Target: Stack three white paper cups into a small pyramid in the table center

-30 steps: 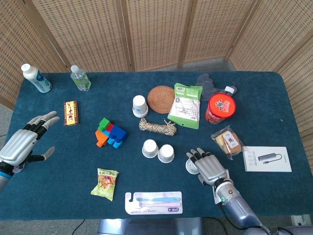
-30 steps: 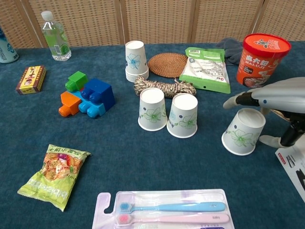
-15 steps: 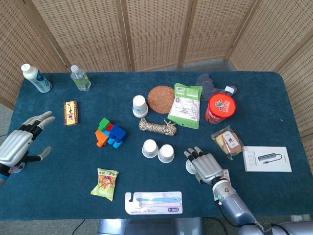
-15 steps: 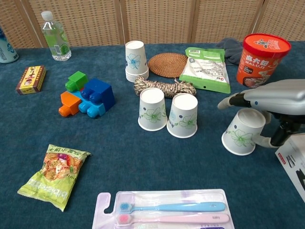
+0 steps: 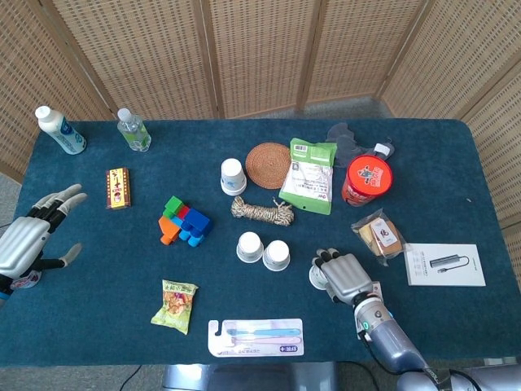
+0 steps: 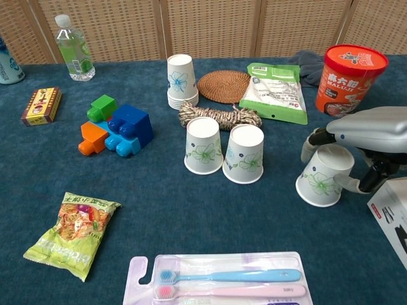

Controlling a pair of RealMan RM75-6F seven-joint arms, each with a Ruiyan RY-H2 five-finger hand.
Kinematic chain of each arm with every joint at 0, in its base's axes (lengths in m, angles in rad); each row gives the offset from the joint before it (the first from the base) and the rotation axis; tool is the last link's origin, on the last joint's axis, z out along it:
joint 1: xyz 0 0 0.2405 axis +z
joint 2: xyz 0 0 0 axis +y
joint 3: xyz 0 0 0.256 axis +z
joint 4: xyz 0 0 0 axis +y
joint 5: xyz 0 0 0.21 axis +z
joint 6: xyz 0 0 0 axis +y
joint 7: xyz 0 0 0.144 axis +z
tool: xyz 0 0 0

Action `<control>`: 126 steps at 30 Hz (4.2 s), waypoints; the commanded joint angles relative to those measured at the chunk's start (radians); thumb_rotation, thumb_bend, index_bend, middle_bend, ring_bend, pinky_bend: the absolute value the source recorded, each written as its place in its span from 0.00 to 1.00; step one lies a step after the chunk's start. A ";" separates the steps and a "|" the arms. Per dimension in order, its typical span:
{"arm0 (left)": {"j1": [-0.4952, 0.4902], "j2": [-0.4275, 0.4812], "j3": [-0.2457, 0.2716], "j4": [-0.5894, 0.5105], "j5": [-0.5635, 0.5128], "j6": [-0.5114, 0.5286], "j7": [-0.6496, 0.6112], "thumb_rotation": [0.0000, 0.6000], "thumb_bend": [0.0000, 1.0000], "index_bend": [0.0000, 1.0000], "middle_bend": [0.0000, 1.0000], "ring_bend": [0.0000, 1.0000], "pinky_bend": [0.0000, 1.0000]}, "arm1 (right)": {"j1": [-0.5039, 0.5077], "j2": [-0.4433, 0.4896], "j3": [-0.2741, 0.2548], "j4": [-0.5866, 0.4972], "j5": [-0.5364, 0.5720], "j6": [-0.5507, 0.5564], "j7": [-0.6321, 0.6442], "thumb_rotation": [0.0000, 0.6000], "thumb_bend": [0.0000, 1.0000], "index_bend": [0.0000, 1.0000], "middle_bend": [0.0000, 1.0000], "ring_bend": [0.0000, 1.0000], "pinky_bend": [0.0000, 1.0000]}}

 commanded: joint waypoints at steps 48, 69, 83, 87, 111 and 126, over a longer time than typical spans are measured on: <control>0.013 0.037 -0.021 -0.048 -0.002 -0.002 0.040 1.00 0.45 0.00 0.00 0.00 0.10 | 0.127 0.298 0.090 -0.190 0.003 -0.124 0.096 1.00 0.56 0.30 0.26 0.30 0.68; 0.032 0.045 -0.018 -0.039 0.000 0.015 0.024 1.00 0.45 0.00 0.00 0.00 0.10 | 0.374 0.276 0.154 -0.159 0.180 -0.258 0.101 1.00 0.56 0.31 0.26 0.31 0.68; 0.045 0.032 -0.014 -0.005 0.001 0.023 -0.005 1.00 0.45 0.00 0.00 0.00 0.10 | 0.535 0.203 0.145 -0.074 0.318 -0.278 0.088 1.00 0.55 0.31 0.27 0.31 0.68; 0.047 0.030 -0.012 0.001 0.002 0.023 -0.012 1.00 0.45 0.00 0.00 0.00 0.10 | 0.572 0.184 0.140 -0.052 0.348 -0.281 0.087 1.00 0.55 0.31 0.26 0.31 0.68; 0.062 0.023 -0.007 0.029 -0.004 0.029 -0.036 1.00 0.45 0.00 0.00 0.00 0.10 | 0.698 0.126 0.096 0.041 0.427 -0.313 0.124 1.00 0.54 0.30 0.27 0.31 0.68; 0.061 0.017 -0.008 0.039 -0.004 0.023 -0.044 1.00 0.45 0.00 0.00 0.00 0.10 | 0.722 0.122 0.071 0.057 0.426 -0.312 0.154 1.00 0.53 0.28 0.25 0.29 0.68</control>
